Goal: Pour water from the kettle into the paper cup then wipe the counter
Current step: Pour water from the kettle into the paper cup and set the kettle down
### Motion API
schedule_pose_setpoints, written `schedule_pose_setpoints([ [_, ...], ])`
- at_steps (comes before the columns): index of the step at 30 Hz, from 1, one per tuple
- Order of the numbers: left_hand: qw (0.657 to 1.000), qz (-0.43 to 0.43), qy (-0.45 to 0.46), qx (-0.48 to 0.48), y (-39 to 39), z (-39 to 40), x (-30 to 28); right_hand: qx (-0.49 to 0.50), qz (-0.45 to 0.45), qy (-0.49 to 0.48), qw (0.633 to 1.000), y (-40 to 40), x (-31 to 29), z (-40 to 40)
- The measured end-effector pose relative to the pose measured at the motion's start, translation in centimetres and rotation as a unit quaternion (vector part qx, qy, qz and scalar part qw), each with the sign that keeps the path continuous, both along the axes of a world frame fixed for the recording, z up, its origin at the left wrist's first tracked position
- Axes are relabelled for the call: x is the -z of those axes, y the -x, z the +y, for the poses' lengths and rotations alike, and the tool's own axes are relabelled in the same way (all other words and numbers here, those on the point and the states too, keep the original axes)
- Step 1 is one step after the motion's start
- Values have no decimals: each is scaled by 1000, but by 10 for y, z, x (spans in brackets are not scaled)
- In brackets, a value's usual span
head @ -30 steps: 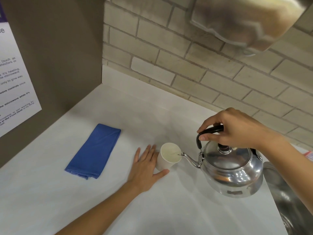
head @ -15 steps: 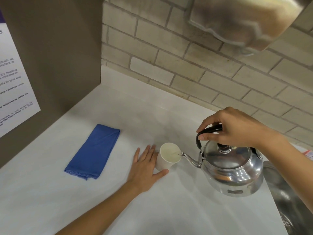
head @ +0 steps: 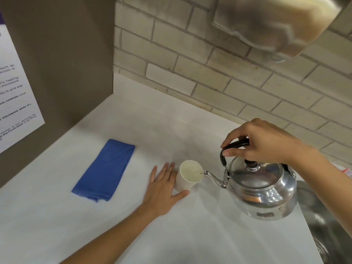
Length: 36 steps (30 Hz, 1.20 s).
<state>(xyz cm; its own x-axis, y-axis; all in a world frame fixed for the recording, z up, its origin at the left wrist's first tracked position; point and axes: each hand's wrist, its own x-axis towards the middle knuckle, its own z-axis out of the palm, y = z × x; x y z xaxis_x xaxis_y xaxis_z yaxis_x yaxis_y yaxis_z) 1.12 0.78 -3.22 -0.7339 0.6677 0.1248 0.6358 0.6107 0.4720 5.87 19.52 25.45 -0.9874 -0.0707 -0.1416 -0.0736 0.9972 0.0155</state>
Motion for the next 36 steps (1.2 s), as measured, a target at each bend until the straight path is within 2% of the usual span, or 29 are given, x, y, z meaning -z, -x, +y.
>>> schedule_pose_setpoints([
  [36, 1000, 1, 0, 1, 0, 0, 1, -3, -7, -5, 1000, 6, -2, -2],
])
